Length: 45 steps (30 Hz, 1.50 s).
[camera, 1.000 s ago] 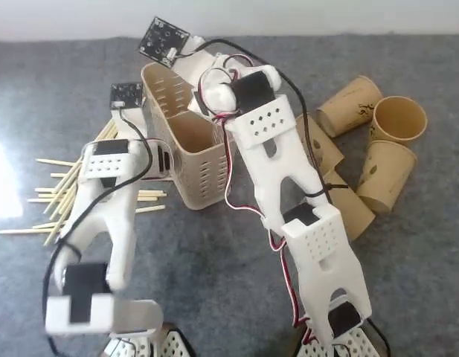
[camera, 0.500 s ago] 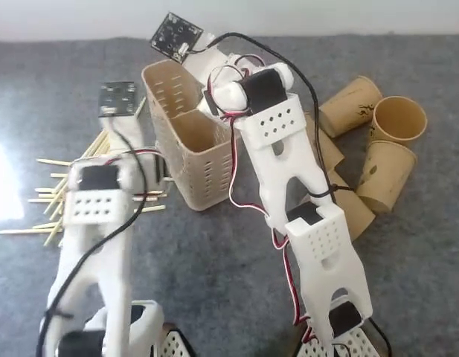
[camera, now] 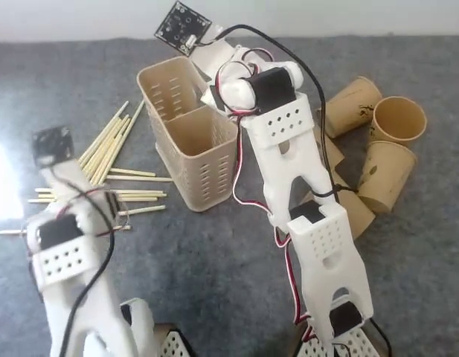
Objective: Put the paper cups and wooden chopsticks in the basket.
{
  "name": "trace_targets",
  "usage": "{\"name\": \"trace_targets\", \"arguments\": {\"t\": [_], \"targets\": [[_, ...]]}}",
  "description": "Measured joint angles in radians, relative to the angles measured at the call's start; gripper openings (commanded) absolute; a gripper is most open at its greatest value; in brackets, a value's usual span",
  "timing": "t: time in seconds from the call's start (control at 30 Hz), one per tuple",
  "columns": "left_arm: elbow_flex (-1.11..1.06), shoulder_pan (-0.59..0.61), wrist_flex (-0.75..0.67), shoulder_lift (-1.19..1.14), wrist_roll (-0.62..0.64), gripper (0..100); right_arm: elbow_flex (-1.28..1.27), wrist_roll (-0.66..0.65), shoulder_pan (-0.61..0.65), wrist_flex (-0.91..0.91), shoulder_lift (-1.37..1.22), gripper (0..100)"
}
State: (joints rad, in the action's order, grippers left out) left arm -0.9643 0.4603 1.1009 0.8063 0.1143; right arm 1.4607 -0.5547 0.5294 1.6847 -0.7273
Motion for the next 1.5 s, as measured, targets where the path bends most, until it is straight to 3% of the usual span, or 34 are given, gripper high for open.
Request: {"name": "trace_targets", "arguments": {"t": [0.5, 1.5], "targets": [[-0.226, 0.049, -0.172, 0.178, -0.002, 15, -0.025, 0.003, -0.002, -0.006, -0.071, 9.1], [-0.270, 0.049, -0.264, 0.178, -0.002, 15, 0.075, 0.006, 0.018, -0.005, -0.069, 9.1]]}}
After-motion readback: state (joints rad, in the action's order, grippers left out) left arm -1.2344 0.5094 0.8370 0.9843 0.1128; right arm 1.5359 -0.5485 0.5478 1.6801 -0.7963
